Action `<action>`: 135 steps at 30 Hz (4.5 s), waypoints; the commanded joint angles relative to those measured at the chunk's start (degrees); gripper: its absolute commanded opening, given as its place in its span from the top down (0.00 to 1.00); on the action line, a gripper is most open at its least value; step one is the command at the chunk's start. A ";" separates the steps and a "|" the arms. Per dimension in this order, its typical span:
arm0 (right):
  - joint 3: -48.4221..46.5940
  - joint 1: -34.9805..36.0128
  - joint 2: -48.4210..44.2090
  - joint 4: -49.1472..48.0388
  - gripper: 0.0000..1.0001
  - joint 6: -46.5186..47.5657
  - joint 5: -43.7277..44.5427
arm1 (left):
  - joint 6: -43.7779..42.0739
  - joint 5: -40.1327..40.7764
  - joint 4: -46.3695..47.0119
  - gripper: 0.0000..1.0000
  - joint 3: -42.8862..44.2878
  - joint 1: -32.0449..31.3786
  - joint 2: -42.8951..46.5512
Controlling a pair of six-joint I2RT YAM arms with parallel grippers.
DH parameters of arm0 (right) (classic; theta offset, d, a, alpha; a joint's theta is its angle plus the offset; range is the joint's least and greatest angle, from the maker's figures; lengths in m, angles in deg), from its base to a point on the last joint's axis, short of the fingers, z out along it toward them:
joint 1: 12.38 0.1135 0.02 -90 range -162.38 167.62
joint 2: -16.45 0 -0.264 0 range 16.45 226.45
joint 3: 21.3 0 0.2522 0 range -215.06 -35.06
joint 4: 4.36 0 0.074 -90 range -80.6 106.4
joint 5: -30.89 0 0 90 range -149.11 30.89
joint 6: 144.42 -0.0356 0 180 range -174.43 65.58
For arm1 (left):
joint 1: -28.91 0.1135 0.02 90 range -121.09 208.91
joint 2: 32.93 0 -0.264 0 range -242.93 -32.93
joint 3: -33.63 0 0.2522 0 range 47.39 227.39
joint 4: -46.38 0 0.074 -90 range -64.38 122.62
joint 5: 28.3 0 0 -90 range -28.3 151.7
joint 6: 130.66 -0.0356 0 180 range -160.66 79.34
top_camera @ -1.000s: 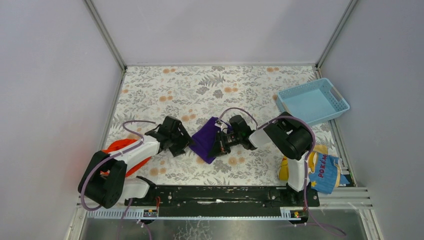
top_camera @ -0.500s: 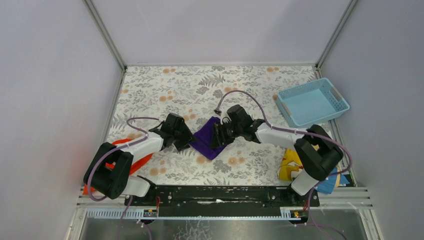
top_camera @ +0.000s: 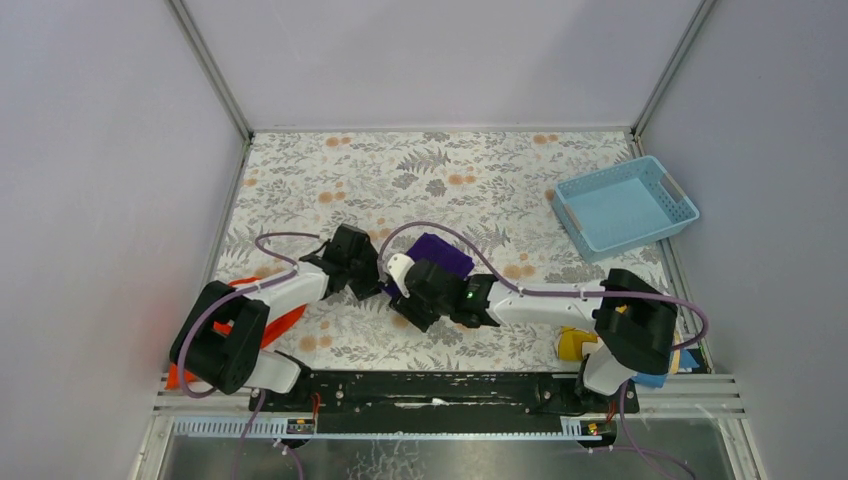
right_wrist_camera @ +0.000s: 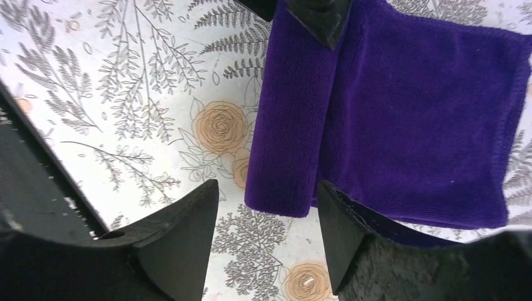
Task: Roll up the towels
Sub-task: Roll the towel at the center of the board.
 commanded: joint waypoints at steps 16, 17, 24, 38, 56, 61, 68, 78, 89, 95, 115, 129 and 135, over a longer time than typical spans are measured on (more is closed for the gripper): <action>-2.67 7.74 11.24 -2.68 0.69 9.46 20.78 | -2.17 3.80 -4.33 0.47 -0.36 -2.01 -6.23; -2.31 7.72 10.62 -2.89 0.80 9.19 19.37 | -2.25 3.67 -4.46 0.47 -0.32 -1.96 -5.94; -0.94 2.94 4.94 -4.10 1.00 3.11 -5.24 | -2.57 5.97 -10.05 0.40 1.00 -1.61 1.39; 13.82 -13.94 4.41 -33.17 1.00 -24.56 -41.53 | 1.83 0.18 -11.69 0.21 -5.71 0.36 21.45; 21.62 -22.67 15.46 -53.95 1.00 -41.30 -50.31 | 3.53 -5.56 2.86 0.24 -2.36 -1.61 6.81; 21.92 -23.21 16.91 -55.16 1.00 -42.87 -50.54 | 3.97 -4.89 4.29 0.30 -2.03 -2.21 3.09; 20.65 -23.22 9.91 -41.97 0.79 -36.56 -44.78 | 4.14 -0.81 2.40 0.52 -2.21 -3.09 -1.14; 9.22 -14.50 -6.25 -5.47 0.35 -15.26 -15.94 | 3.89 1.43 0.32 0.54 -3.18 -3.06 -2.51; -2.09 4.92 -1.31 2.43 0.27 -2.07 18.05 | 4.19 1.85 -0.96 0.54 -2.92 -3.05 -2.49; -4.24 11.22 3.94 1.88 0.30 -0.22 28.36 | 4.93 1.42 -0.84 0.54 -3.07 -3.12 -3.09; -2.96 11.47 16.11 1.31 0.66 -0.26 27.34 | 5.87 0.42 -0.75 0.53 -4.16 -3.06 -1.51; 7.61 -5.16 1.86 -12.30 0.94 -7.93 -25.21 | 5.01 3.14 -7.86 0.23 -3.05 -2.72 16.49; 13.62 -12.16 2.42 -25.25 0.93 -17.39 -40.94 | 6.23 -0.74 -6.31 0.19 -5.20 -2.69 18.20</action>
